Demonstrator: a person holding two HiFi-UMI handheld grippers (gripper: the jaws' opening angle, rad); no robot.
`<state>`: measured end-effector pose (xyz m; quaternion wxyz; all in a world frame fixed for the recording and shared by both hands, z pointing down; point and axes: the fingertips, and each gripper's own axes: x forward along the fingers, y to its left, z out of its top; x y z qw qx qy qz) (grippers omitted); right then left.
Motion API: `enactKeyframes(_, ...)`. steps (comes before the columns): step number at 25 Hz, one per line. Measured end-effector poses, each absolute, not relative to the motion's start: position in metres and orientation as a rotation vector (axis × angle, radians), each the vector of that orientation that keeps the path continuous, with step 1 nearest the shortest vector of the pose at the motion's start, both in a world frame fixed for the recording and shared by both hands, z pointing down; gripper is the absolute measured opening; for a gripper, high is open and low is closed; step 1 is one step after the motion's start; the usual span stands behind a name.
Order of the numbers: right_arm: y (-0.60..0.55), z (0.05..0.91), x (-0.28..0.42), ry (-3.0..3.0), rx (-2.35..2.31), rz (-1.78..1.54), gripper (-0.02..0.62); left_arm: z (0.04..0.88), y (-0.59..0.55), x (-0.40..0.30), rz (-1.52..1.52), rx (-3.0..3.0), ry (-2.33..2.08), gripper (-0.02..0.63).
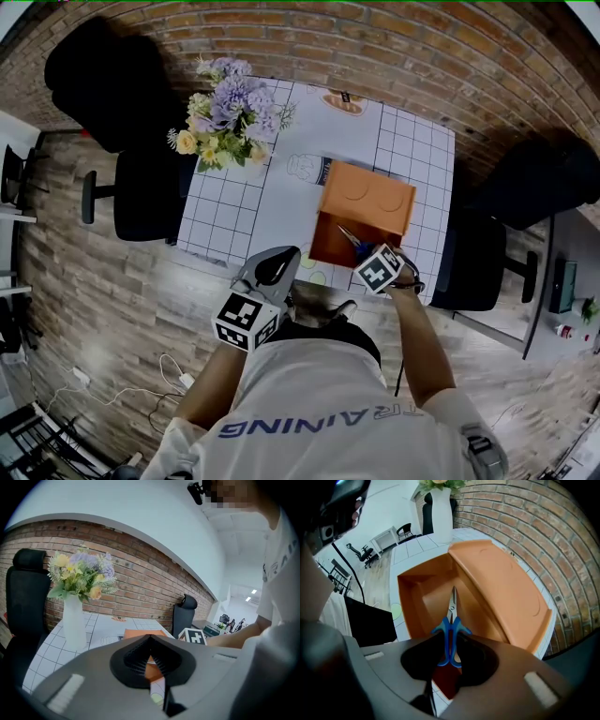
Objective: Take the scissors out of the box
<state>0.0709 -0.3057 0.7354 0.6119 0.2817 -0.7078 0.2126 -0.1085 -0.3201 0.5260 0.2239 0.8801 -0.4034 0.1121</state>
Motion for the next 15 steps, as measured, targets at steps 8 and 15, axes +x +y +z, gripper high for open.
enactKeyframes(8, -0.299, 0.67, 0.074, -1.787, 0.77, 0.388, 0.103, 0.508, -0.322, -0.09, 0.261, 2.489, -1.08, 0.0)
enactKeyframes(15, -0.306, 0.594, 0.082, -1.947, 0.981, 0.359, 0.103, 0.479, -0.331, -0.076, 0.195, 2.557, -1.081, 0.0)
